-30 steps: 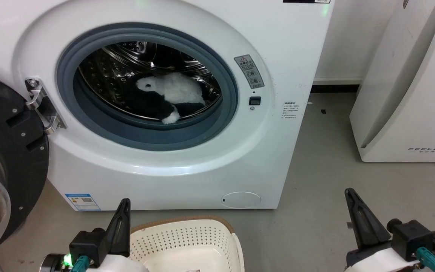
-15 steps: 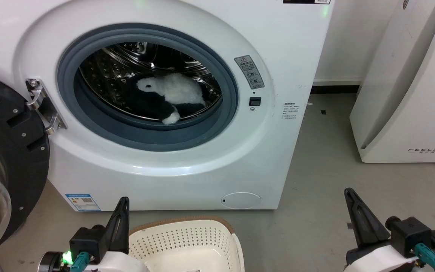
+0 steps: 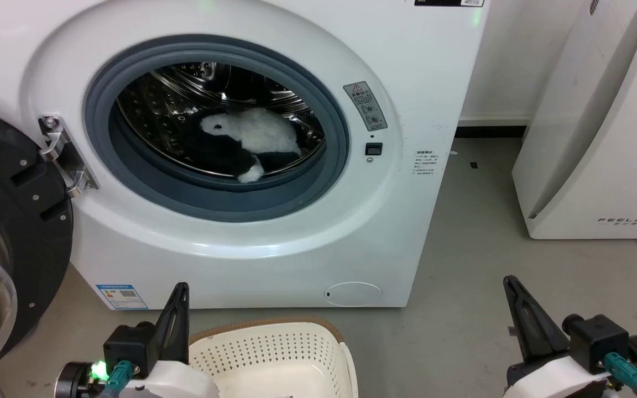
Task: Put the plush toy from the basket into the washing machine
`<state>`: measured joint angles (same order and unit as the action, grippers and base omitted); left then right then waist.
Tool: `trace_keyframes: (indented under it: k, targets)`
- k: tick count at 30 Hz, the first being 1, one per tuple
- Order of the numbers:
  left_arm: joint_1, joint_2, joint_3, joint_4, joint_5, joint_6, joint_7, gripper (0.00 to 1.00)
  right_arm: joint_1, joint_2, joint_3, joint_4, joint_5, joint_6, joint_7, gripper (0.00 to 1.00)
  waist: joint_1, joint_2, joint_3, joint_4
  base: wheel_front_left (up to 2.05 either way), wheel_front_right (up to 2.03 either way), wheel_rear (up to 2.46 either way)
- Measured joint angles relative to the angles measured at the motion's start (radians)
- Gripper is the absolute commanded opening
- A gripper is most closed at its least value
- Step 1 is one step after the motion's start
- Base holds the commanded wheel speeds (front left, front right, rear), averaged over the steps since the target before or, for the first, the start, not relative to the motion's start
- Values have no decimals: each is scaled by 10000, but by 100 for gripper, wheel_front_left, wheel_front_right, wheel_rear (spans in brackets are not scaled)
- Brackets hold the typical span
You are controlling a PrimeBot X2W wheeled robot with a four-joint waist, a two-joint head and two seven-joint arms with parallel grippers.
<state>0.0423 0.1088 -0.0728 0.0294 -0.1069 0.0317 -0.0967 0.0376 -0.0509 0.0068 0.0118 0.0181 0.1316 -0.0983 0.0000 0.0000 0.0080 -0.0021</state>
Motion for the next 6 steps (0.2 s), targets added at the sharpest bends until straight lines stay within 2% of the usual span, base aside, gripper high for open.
trace_keyframes:
  k: [6]
  targets:
    - [-24,-54,94,-31,105,-12,100,0,-8,0,-6,-15,-2,0,104,0,0,0,-10,3,0,0,0]
